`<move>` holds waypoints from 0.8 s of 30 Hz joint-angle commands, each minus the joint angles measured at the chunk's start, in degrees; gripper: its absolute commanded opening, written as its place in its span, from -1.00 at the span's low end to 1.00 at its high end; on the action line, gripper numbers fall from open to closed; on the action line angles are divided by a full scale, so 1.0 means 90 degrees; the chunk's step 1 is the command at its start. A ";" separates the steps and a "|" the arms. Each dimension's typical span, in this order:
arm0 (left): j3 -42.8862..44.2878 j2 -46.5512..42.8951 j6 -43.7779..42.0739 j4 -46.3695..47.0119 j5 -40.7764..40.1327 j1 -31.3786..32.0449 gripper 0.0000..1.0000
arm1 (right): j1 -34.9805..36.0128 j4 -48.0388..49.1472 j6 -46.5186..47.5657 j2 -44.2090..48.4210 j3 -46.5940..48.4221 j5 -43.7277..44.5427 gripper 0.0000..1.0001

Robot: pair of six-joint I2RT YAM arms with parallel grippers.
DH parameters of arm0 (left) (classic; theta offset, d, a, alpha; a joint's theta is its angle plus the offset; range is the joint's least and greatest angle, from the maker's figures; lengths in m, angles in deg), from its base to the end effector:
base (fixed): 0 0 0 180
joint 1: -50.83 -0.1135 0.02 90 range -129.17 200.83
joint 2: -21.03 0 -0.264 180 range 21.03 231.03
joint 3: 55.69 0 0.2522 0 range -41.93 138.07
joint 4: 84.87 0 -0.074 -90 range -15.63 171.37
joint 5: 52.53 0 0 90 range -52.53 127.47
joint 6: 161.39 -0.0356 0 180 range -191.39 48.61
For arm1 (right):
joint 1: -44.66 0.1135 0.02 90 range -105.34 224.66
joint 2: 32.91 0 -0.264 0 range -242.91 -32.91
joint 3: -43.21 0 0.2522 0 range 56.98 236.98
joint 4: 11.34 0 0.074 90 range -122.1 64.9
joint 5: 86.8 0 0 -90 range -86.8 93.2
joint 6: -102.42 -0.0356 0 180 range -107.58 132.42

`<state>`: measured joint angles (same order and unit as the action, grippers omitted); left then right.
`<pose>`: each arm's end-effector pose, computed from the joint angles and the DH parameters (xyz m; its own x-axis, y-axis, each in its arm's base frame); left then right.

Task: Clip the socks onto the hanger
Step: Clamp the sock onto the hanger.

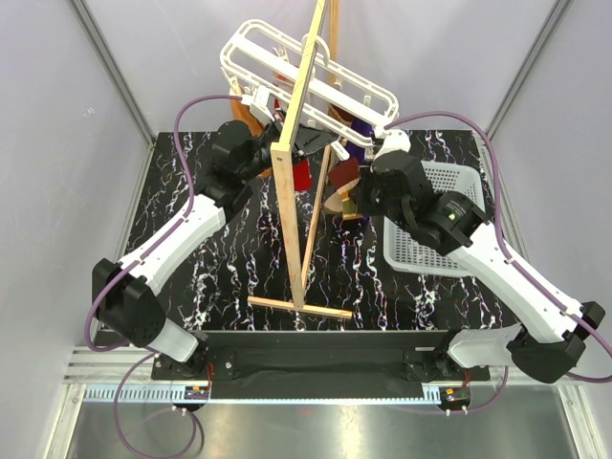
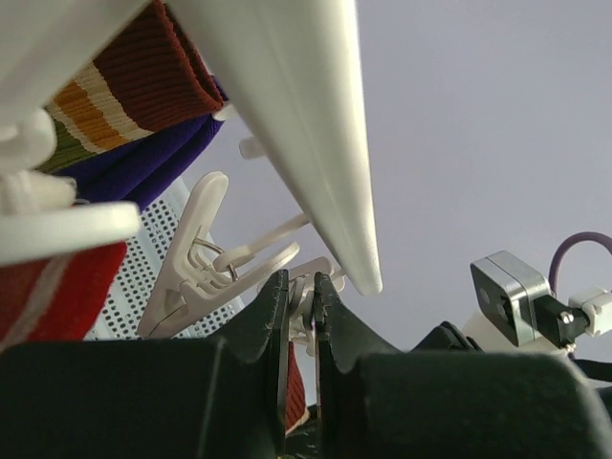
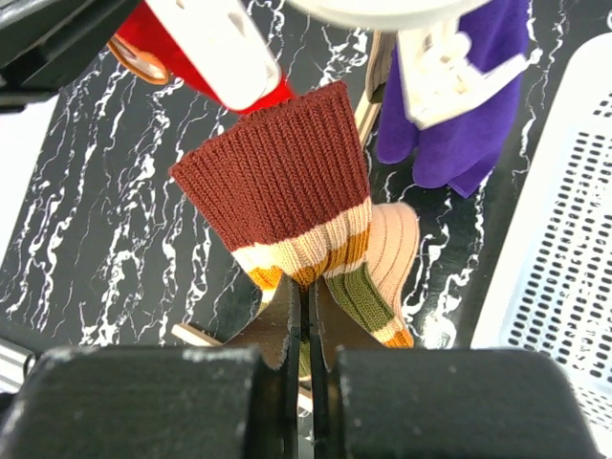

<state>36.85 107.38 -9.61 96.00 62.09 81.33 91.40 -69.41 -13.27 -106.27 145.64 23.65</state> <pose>0.3022 -0.1952 0.4172 -0.6704 -0.5348 -0.5144 0.4799 0.2162 -0.8502 0.1864 0.1799 0.4369 -0.5044 0.0567 -0.8616 -0.2822 0.9322 0.2265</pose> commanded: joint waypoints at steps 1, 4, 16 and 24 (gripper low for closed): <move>0.0133 0.0025 -0.0028 -0.0230 0.0252 0.0000 -1.00 | -0.0144 0.0256 0.0169 -0.0042 0.0315 0.0043 -1.00; 0.0123 0.0015 -0.0038 -0.0229 0.0243 0.0000 -1.00 | -0.0271 0.0324 0.0189 -0.0081 0.0354 -0.0074 -1.00; 0.0182 0.0055 -0.0009 -0.0220 0.0272 0.0000 -1.00 | -0.0418 0.0393 0.0277 -0.0227 0.0647 -0.0387 -1.00; 0.0298 0.0054 -0.0057 -0.0297 0.0213 -0.0010 -1.00 | -0.0418 0.0256 0.0218 -0.0072 0.0336 -0.0475 -1.00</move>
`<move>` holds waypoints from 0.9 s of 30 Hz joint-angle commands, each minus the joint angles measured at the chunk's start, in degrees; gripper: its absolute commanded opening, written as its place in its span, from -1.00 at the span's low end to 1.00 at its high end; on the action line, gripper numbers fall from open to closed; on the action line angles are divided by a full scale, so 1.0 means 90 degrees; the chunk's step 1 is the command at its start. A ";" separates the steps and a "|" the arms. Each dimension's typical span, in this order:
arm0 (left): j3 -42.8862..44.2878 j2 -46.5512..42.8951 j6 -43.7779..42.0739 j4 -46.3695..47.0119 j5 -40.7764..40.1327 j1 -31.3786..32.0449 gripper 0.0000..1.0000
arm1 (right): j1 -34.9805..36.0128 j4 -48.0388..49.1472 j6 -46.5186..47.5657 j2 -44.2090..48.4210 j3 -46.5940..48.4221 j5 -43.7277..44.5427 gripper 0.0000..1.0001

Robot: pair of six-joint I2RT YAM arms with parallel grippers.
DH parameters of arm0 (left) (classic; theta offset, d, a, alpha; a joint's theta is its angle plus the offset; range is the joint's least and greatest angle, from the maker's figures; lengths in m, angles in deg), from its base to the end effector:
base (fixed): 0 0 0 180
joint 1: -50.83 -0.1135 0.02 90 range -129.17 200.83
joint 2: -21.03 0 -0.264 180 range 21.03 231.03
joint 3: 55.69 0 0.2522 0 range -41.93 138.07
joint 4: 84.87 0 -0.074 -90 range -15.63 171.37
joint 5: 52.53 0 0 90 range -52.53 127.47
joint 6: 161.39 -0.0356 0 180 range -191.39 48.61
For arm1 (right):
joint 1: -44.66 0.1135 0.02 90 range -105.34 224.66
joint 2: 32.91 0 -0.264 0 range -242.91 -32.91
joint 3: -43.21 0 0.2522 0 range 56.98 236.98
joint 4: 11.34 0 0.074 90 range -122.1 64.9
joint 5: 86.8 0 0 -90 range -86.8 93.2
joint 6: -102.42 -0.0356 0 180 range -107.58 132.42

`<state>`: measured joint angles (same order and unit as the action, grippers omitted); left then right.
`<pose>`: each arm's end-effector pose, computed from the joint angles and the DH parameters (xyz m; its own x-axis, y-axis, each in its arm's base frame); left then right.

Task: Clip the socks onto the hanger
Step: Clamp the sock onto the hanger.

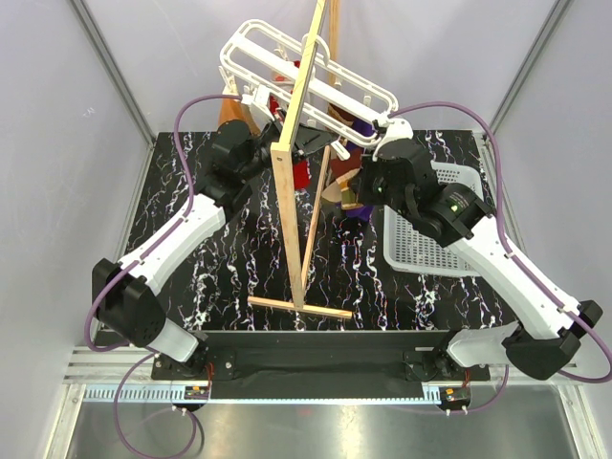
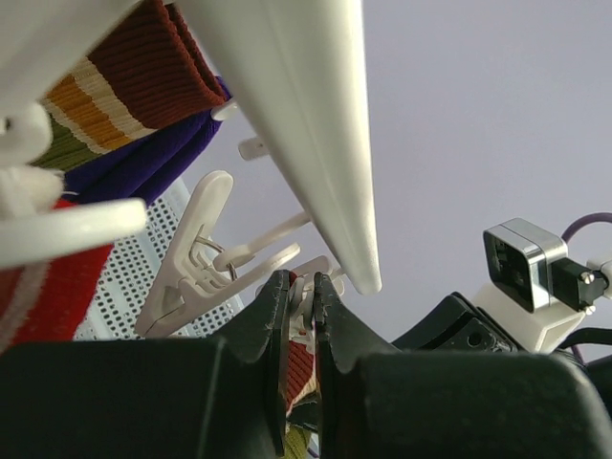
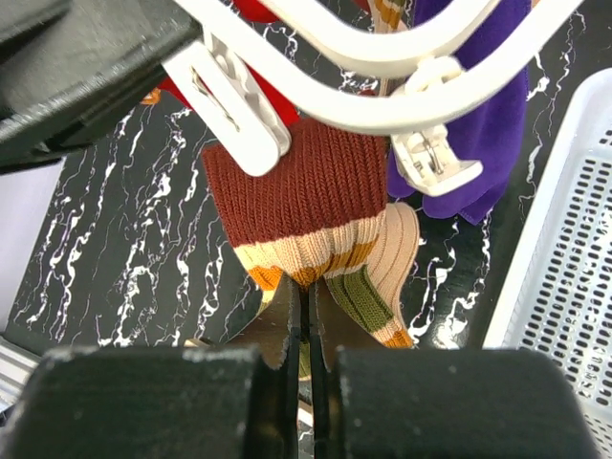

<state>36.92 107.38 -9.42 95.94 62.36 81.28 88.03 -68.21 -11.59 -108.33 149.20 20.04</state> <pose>0.3022 -0.1950 0.4175 -0.6738 -0.5327 -0.5121 0.4789 0.2130 -0.8516 0.2016 0.1762 0.4494 -0.4848 0.0777 -0.8711 -0.2969 0.9223 0.2475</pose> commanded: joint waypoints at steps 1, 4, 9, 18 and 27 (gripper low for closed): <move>0.0311 0.0054 -0.0089 -0.0320 0.0175 -0.0015 -1.00 | -0.0044 0.0142 0.0021 0.0205 -0.0139 -0.0084 -1.00; 0.0311 0.0074 -0.0089 -0.0310 0.0165 -0.0025 -1.00 | -0.0044 0.0200 0.0011 0.0352 -0.0335 -0.0171 -1.00; 0.0272 0.0103 -0.0031 -0.0261 0.0214 -0.0015 -1.00 | -0.0044 0.0288 0.0021 0.0460 -0.0296 -0.0211 -1.00; 0.0282 0.0113 -0.0050 -0.0281 0.0214 -0.0015 -1.00 | -0.0054 0.0327 0.0070 0.0323 -0.0062 -0.0318 -1.00; 0.0282 0.0123 -0.0060 -0.0281 0.0194 -0.0015 -1.00 | -0.0044 0.0298 0.0070 0.0303 -0.0013 -0.0397 -1.00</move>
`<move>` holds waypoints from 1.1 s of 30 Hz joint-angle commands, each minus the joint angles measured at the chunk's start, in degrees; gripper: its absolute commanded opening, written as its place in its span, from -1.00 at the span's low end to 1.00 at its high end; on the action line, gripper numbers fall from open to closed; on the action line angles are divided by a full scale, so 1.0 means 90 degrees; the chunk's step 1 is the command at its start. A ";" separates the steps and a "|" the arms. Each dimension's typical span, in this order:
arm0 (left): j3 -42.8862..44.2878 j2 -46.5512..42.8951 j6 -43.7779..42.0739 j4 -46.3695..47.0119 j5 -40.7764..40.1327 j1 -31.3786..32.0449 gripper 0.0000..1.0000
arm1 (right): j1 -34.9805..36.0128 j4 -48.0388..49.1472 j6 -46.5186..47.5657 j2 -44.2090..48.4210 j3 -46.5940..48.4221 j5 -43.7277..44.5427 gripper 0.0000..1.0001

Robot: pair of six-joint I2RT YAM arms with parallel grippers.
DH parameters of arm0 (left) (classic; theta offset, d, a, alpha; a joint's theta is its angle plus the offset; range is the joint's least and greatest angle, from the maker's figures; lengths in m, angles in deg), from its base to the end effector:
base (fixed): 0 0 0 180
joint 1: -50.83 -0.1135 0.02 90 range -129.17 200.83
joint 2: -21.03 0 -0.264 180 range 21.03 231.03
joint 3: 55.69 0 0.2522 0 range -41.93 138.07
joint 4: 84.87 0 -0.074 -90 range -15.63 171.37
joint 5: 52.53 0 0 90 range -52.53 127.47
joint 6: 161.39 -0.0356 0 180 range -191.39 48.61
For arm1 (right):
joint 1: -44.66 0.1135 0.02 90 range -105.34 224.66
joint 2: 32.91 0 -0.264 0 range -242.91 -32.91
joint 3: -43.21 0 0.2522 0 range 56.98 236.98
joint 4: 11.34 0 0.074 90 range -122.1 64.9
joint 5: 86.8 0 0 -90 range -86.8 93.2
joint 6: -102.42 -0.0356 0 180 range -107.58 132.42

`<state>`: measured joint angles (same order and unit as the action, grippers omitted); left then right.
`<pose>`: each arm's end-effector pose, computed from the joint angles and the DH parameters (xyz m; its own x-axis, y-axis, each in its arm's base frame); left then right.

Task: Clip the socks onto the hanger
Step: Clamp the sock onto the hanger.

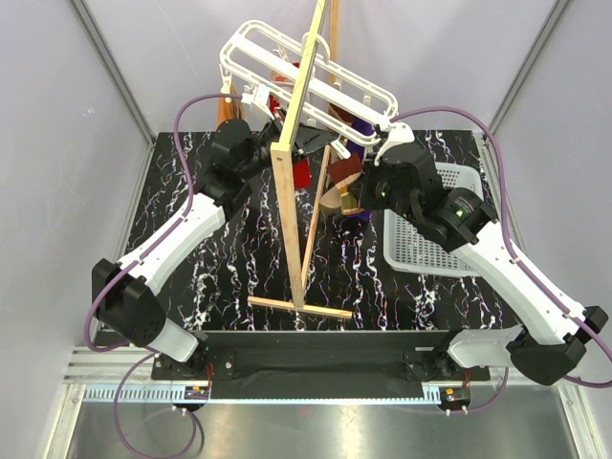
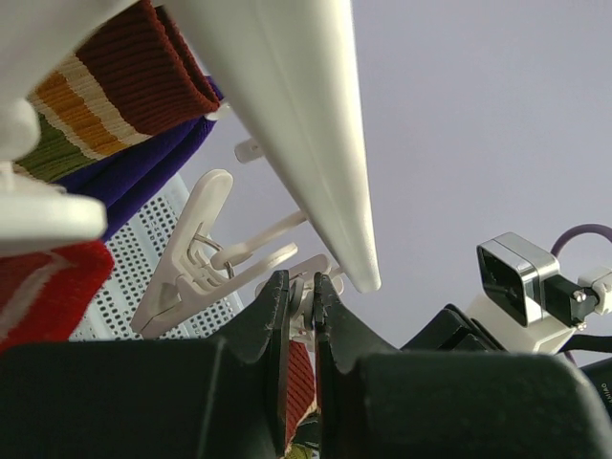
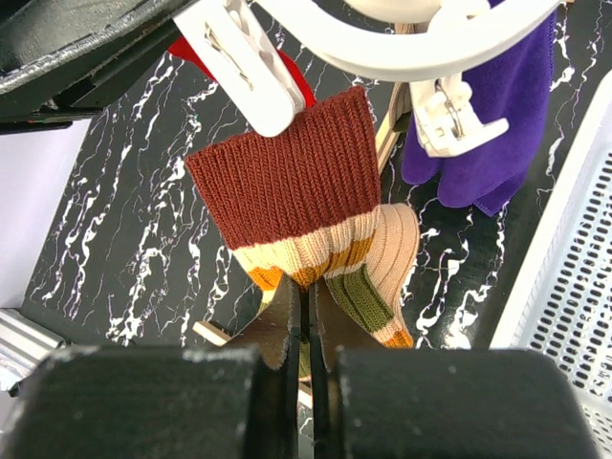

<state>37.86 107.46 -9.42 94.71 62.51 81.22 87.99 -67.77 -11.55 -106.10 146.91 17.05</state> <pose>0.3023 -0.1948 0.4206 -0.6774 -0.5299 -0.5103 0.4746 0.2152 -0.8535 0.1939 0.1712 0.4468 -0.4976 0.0729 -0.8643 -0.3365 0.9022 0.2698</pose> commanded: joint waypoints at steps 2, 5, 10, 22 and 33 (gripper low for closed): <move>0.0178 0.0123 -0.0050 -0.0125 0.0177 -0.0018 -1.00 | -0.0049 0.0269 0.0075 0.0104 0.0174 -0.0054 -1.00; 0.0158 0.0123 -0.0021 -0.0106 0.0216 -0.0008 -1.00 | -0.0039 0.0308 0.0104 0.0095 0.0164 0.0014 -1.00; 0.0129 0.0113 0.0008 -0.0057 0.0284 -0.0008 -1.00 | -0.0039 0.0367 0.0163 -0.0003 0.0291 0.0063 -1.00; 0.0080 0.0113 0.0174 0.0119 0.0440 -0.0008 -1.00 | -0.0068 0.0357 0.0339 -0.0266 0.0613 0.0229 -1.00; -0.0183 0.0191 0.0711 0.0870 0.0899 -0.0076 -0.77 | -0.0108 0.0474 0.0368 -0.0423 0.0701 0.0170 -1.00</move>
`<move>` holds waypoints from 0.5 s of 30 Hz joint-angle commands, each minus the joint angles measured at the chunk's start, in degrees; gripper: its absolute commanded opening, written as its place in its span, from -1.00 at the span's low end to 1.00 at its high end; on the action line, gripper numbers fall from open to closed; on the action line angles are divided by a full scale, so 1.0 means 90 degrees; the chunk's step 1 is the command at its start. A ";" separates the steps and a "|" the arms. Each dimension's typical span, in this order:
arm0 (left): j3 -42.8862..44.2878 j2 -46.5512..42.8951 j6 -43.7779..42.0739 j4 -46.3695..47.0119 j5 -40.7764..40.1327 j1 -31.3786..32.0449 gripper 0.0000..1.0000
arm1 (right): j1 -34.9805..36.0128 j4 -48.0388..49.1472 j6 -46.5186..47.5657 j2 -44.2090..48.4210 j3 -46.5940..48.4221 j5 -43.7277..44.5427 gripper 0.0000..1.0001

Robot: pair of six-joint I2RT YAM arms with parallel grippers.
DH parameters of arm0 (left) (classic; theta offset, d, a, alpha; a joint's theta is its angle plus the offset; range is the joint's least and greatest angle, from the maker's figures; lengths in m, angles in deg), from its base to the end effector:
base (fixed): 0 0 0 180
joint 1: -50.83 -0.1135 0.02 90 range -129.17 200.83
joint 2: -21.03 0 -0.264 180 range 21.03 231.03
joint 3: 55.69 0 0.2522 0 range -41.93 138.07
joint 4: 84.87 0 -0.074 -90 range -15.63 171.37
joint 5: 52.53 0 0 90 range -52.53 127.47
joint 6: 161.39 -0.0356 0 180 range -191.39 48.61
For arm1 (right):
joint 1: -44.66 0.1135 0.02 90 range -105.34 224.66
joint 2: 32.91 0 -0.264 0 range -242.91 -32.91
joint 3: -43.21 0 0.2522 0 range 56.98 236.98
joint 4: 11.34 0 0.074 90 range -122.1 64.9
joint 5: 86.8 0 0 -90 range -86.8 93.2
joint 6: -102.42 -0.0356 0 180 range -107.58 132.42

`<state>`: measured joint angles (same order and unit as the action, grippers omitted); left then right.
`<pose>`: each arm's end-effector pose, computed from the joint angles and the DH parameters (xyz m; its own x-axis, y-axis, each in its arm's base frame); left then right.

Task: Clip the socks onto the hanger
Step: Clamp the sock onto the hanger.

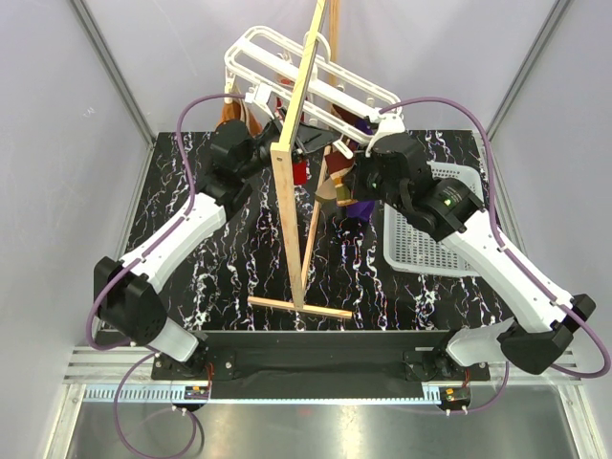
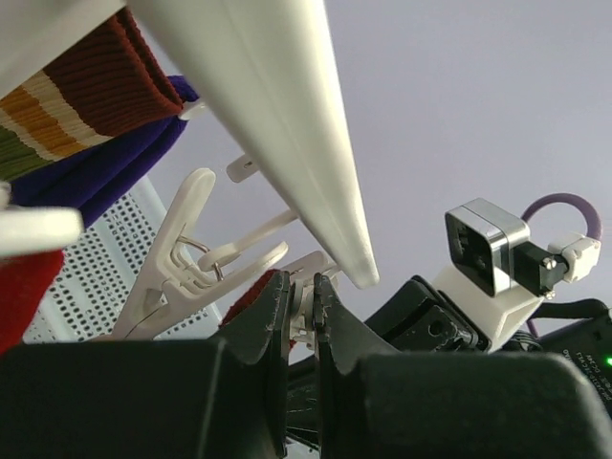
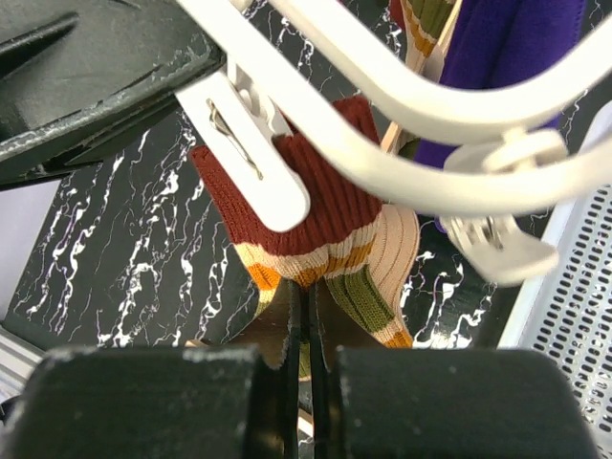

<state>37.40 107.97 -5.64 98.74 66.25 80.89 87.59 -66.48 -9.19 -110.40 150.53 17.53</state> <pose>0.3033 -0.1953 0.4220 -0.7145 -0.5098 -0.4792 0.4828 0.1365 -0.8650 0.2108 0.1840 0.4503 -0.4737 0.0467 -0.8794 -0.3459 0.9085 0.2346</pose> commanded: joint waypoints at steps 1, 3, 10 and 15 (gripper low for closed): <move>-0.0210 0.0155 0.0407 0.0530 0.0504 -0.0059 -0.71 | -0.0064 0.0350 0.0106 0.0075 0.0279 0.0127 -1.00; -0.0279 0.0184 0.0506 0.0638 0.0562 -0.0098 -0.60 | -0.0064 0.0350 0.0106 0.0095 0.0269 0.0166 -1.00; -0.0630 0.0028 0.0506 0.0863 0.0660 -0.0215 0.11 | -0.0074 0.0350 0.0096 0.0153 0.0269 0.0176 -0.64; -0.0875 -0.0177 0.0448 0.0971 0.0650 -0.0313 0.24 | -0.0064 0.0321 0.0125 0.0202 0.0269 0.0263 -0.44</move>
<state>30.25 108.95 -1.18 104.11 70.29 78.81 87.33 -66.40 -8.73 -110.43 150.56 17.73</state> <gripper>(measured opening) 0.615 0.272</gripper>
